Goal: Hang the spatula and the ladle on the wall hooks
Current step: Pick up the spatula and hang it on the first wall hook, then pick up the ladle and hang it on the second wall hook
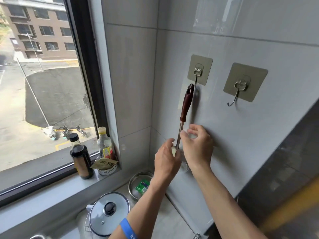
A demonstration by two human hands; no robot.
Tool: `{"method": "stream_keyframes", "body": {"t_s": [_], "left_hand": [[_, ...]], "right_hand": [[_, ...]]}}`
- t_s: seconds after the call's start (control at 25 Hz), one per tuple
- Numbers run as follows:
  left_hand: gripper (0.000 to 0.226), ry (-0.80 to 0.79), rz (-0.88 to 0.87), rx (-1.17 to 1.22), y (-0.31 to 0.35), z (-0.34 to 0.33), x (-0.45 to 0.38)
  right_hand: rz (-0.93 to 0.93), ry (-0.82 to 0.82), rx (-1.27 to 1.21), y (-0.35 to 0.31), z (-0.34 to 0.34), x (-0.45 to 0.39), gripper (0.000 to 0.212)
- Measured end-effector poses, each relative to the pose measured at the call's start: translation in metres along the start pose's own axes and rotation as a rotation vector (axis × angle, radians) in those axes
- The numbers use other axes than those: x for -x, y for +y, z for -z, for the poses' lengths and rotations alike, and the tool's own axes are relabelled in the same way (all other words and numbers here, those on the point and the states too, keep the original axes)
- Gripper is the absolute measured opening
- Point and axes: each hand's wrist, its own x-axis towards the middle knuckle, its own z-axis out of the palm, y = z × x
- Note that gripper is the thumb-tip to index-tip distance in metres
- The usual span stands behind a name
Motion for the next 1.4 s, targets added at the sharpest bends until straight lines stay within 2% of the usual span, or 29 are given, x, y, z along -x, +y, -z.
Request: {"method": "stream_keyframes", "body": {"t_s": [0.12, 0.2, 0.36, 0.44, 0.56, 0.64, 0.72, 0.8, 0.88, 1.04, 1.24, 1.4], "left_hand": [[0.039, -0.027, 0.075, -0.002, -0.032, 0.008, 0.047], [0.04, -0.103, 0.146, -0.06, -0.069, 0.01, 0.101], [0.041, -0.468, 0.257, -0.286, -0.151, -0.001, 0.222], [0.037, -0.663, 0.241, -0.451, -0.181, -0.015, 0.271], [0.024, -0.769, 0.206, -0.607, -0.21, -0.034, 0.314], [0.022, -0.736, 0.204, -0.608, -0.22, -0.04, 0.319], [0.013, -0.69, 0.224, -0.572, -0.222, -0.037, 0.315], [0.003, -0.636, 0.263, -0.55, -0.218, -0.025, 0.308], [0.007, -0.567, 0.267, -0.52, -0.209, -0.007, 0.3], [0.024, -0.403, 0.247, -0.378, -0.172, 0.026, 0.285], [0.008, -0.094, 0.125, -0.14, -0.085, 0.049, 0.243], [0.01, 0.015, 0.005, 0.045, -0.009, 0.051, 0.192]], "right_hand": [[-0.078, -0.028, -0.009, 0.037, 0.011, 0.04, 0.022], [-0.16, -0.07, -0.016, 0.071, 0.019, 0.08, 0.022], [-0.423, -0.189, 0.051, 0.155, 0.026, 0.169, 0.019], [-0.569, -0.285, 0.133, 0.199, 0.026, 0.214, 0.021], [-0.71, -0.362, 0.261, 0.256, 0.03, 0.266, 0.02], [-0.774, -0.387, 0.337, 0.281, 0.036, 0.283, 0.018], [-0.835, -0.446, 0.424, 0.291, 0.041, 0.287, 0.025], [-0.879, -0.512, 0.365, 0.287, 0.044, 0.282, 0.036], [-0.839, -0.515, 0.233, 0.264, 0.044, 0.27, 0.04], [-0.645, -0.462, 0.094, 0.199, 0.041, 0.236, 0.045], [-0.317, -0.325, -0.038, 0.097, 0.055, 0.181, 0.019], [-0.042, -0.152, -0.071, 0.018, 0.084, 0.126, 0.014]]}}
